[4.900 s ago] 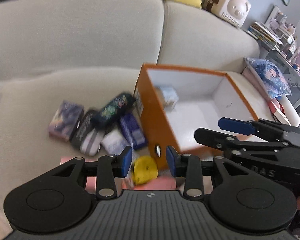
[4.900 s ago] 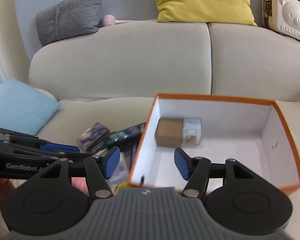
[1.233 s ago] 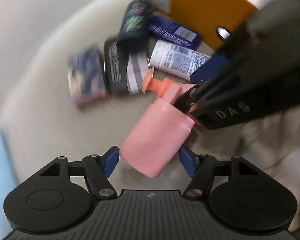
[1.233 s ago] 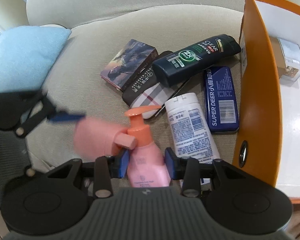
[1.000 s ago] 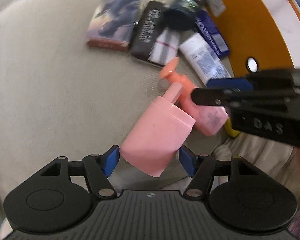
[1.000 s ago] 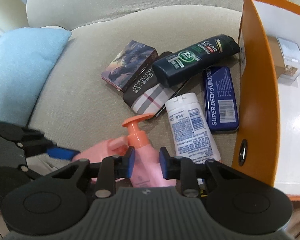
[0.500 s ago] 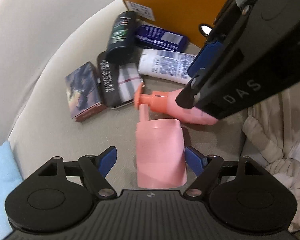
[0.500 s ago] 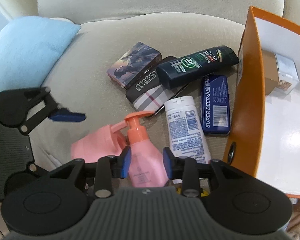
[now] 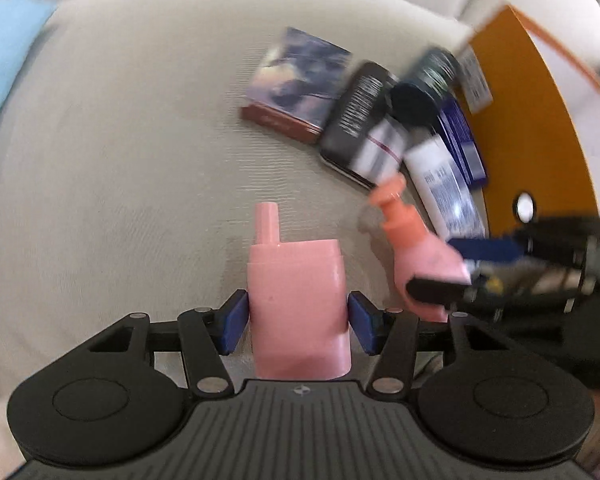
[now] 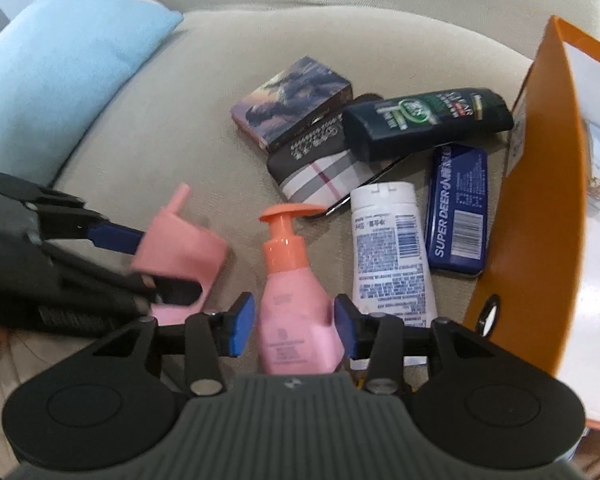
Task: Organize rigid objects
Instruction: 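Grasp the pink pump bottle with the right tool while the left tool grasps the pink cup, then carry the pink bottle and pink cup over the orange box and lower them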
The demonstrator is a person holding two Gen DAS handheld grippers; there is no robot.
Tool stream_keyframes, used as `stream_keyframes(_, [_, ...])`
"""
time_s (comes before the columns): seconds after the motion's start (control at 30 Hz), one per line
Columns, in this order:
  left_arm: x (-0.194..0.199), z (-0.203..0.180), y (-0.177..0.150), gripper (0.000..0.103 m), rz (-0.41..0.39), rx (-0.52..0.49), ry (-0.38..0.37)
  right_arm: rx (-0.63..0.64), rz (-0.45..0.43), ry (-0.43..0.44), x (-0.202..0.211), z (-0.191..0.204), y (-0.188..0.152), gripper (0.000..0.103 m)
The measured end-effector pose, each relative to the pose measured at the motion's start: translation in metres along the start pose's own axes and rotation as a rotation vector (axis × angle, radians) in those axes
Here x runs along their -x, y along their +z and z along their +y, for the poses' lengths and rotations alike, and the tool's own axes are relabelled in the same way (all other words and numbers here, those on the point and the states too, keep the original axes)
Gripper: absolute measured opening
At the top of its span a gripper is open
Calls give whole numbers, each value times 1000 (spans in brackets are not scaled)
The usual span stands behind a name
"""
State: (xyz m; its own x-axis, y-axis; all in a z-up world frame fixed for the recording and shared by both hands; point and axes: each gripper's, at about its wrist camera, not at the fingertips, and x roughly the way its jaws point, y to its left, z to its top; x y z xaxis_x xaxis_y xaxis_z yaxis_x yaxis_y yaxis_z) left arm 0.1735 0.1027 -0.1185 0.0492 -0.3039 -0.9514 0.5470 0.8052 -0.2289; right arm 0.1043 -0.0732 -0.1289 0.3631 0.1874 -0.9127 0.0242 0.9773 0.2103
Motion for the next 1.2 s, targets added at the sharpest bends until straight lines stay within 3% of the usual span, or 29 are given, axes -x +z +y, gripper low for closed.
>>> stream_keyframes(0.27, [-5,-11,-9,62,-62,34,48,32,9,-71,-14,7,-6,48])
stream_keyframes(0.53, [18,-17,-27,62,-157,65,95,34,-58,-71,11,14,-16,46])
stream_keyframes(0.7, [44,-26,-40,62,-224,78,66,2,-130,-33,46,11,-24,46])
stream_keyframes(0.87, [78,-52,-40,62,-304,28,40,-75,-212,19,88,3,-30,46])
stream_keyframes(1.2, [127,-127,2,62,-390,-86,-166,-202,-382,43,179,-50,-43,46])
